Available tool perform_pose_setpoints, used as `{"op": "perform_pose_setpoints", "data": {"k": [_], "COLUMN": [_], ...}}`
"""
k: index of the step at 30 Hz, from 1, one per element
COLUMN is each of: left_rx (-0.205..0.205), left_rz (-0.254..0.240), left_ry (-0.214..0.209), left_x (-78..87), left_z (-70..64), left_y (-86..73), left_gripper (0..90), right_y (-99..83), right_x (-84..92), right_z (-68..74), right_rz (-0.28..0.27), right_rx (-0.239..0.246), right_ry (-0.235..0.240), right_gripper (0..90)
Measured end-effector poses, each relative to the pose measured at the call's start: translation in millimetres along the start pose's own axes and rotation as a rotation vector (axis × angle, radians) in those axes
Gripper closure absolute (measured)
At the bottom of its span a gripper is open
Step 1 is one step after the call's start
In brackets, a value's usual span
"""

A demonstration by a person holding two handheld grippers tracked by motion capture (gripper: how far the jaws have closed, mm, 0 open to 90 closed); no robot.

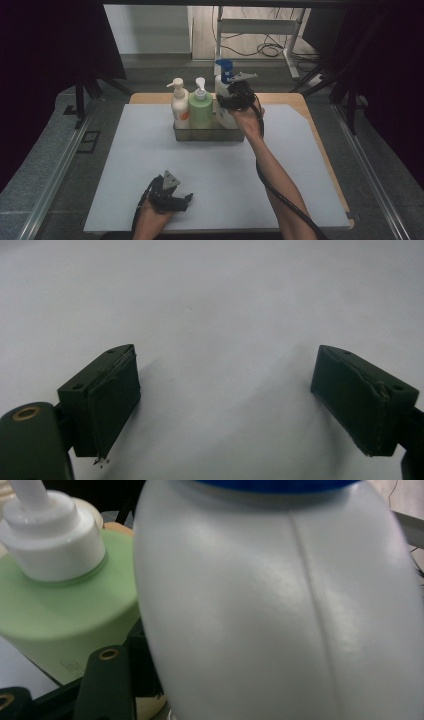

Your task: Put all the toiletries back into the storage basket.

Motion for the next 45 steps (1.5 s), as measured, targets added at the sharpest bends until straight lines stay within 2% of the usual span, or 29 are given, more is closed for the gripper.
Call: {"op": "perform_pose_setpoints", "data": {"k": [4,14,28,34,39,45], "left_rx": [-0.001,0.0,0.0,0.0,0.0,0.0], "left_rz": [0.0,0.0,0.001,0.001,0.001,0.001], "left_ry": [0.0,0.001,0.001,0.001,0.001,0.001], "left_x": [0.0,0.0,0.0,0.1,0.1,0.0], "left_z": [0.1,0.0,-0.1,-0.1,-0.1,-0.1], "left_y": [0.0,0.0,0.0,0.0,0.1,0.0], "left_gripper": [11.7,11.7,11.7,11.7,11.6,11.7], "right_y": [-6.6,-20.9,-34.3,-34.7,-31.1,-30.8], "right_x": [-2.8,-5.7,-8.4,-8.6,-10.0,-10.9], "right_z": [1.0,-2.0,-3.2,-3.4,-4.5,-5.0], "right_rz": [0.016,0.035,0.072,0.076,0.106,0.105], "right_rx": [0.006,-0.026,-0.037,-0.04,-0.021,-0.017], "right_ry": [0.007,0.019,0.031,0.034,0.057,0.068], "right_gripper": [37.1,37.1,37.5,37.4,36.7,35.8]}}
Point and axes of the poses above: each handheld gripper's, and its own axes: x roughly backward along the jaws, y roughly out of its top, z roughly to its left, the point moved 2 cm from there along -x, roughly forward along the jaws, and after that the axes turned 1 degree about -x, right-handed, at the moved point
